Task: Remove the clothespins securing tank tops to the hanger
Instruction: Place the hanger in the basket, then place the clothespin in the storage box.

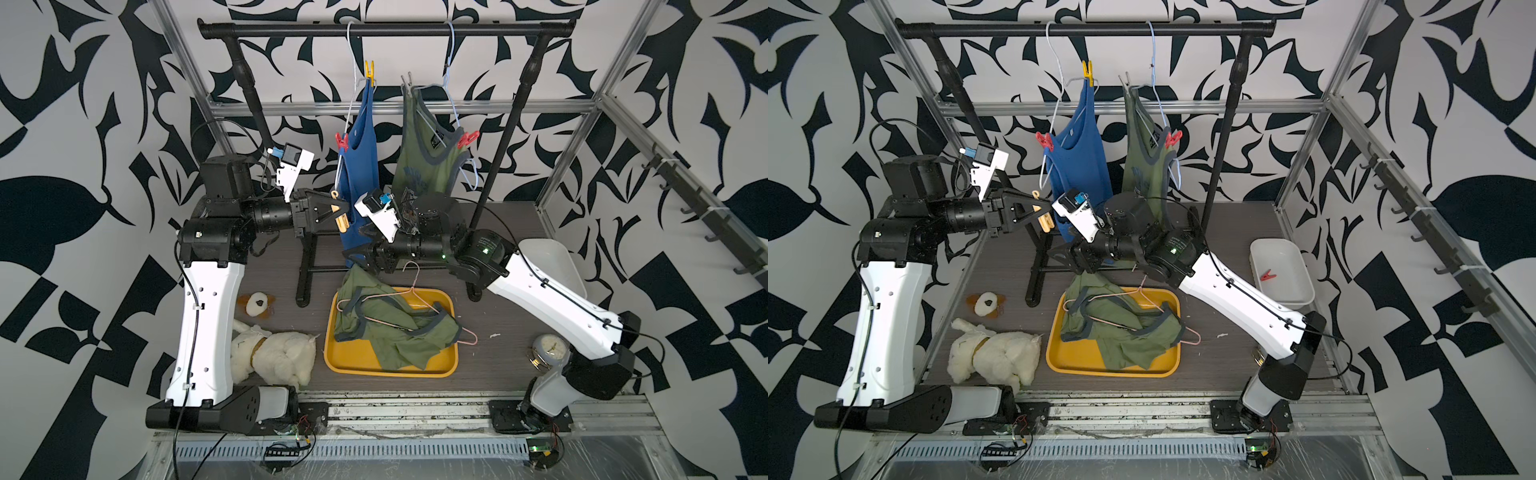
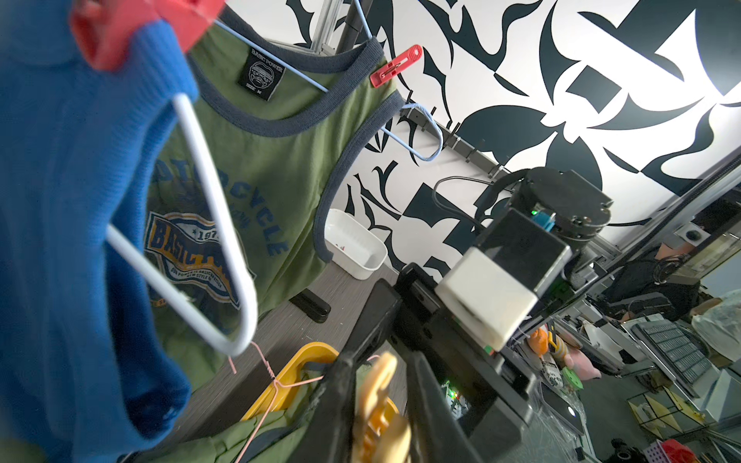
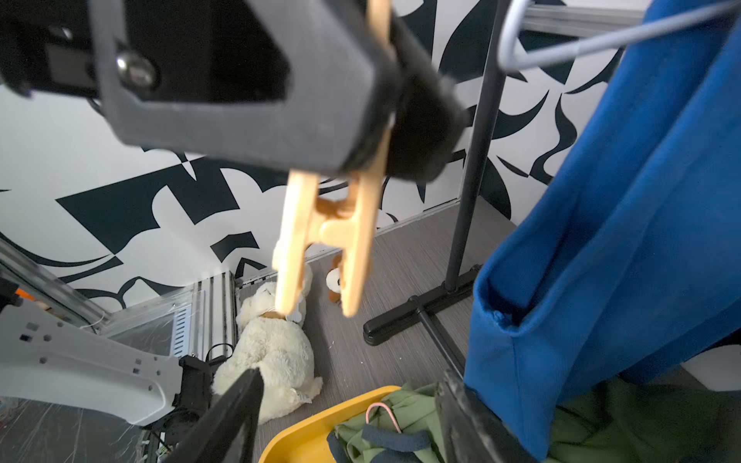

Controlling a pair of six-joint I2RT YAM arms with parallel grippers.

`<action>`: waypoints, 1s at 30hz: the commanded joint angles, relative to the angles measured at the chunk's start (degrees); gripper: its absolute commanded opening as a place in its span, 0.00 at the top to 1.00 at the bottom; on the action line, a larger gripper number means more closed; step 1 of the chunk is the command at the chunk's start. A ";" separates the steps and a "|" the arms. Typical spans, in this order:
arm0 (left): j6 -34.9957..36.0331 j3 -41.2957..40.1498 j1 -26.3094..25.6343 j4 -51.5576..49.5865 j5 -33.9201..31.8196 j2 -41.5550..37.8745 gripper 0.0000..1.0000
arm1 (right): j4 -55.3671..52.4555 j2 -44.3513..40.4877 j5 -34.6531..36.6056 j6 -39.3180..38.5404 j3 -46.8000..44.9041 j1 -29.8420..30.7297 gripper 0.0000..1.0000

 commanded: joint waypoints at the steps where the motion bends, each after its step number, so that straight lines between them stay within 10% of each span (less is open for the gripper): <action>1: 2.45 -0.53 -0.21 -0.77 -1.96 -1.30 0.86 | 5.89 -1.50 1.04 1.48 3.26 0.27 0.30; 30: 4.84 -2.32 -0.74 -3.62 0.62 -5.77 0.79 | 10.12 1.80 -2.99 1.71 6.05 0.27 0.49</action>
